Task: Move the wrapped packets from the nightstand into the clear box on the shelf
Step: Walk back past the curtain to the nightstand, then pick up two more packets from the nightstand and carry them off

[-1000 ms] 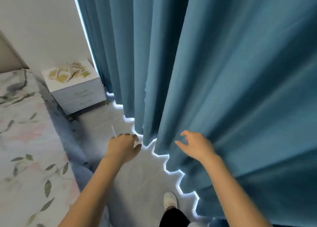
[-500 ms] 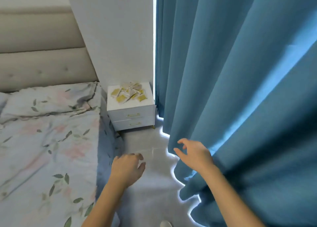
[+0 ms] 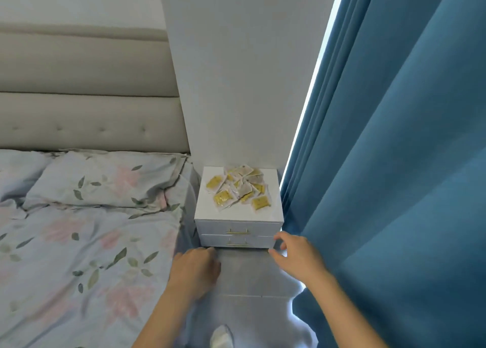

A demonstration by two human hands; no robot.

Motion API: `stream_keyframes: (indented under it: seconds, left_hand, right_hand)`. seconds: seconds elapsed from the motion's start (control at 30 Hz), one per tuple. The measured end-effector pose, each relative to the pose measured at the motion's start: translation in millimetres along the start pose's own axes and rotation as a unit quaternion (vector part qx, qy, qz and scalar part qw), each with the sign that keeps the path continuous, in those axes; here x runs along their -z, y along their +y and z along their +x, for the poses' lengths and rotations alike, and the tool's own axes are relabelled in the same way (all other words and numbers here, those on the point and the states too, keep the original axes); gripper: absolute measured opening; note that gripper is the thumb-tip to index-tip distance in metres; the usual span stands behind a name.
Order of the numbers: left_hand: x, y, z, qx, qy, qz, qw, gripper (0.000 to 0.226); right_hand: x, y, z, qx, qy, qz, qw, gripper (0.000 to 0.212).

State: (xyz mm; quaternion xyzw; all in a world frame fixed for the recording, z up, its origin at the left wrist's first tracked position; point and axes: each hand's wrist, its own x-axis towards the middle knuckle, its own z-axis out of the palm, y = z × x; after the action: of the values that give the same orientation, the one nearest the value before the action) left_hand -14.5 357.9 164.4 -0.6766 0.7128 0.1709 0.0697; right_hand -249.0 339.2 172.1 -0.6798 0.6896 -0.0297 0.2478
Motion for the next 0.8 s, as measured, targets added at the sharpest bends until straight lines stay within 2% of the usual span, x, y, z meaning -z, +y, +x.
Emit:
stream_keyframes:
  seconds: [0.13, 0.27, 0.43, 0.67, 0.8]
  left_hand:
    - [27.4, -8.2, 79.5, -0.008, 0.004, 0.018, 1.0, 0.03]
    - [43.1, -9.1, 152.6, -0.003, -0.026, 0.005, 1.0, 0.033]
    - [48.7, 1.0, 245.5, 0.006, -0.034, 0.011, 0.999, 0.037]
    - [19.1, 6.0, 350.3, 0.068, -0.061, -0.007, 0.996, 0.038]
    - [-8.4, 2.8, 389.6, 0.096, -0.09, -0.01, 0.991, 0.039]
  right_hand:
    - [15.3, -6.0, 83.3, -0.002, -0.019, -0.008, 1.0, 0.042]
    - [25.4, -8.0, 162.3, 0.006, -0.028, -0.016, 0.999, 0.041]
    - [23.8, -3.6, 263.5, 0.047, -0.032, -0.013, 0.998, 0.039]
    - [-14.0, 36.3, 375.5, 0.069, -0.08, -0.048, 0.993, 0.032]
    - [-52.4, 68.8, 420.2, 0.023, -0.113, -0.047, 0.992, 0.024]
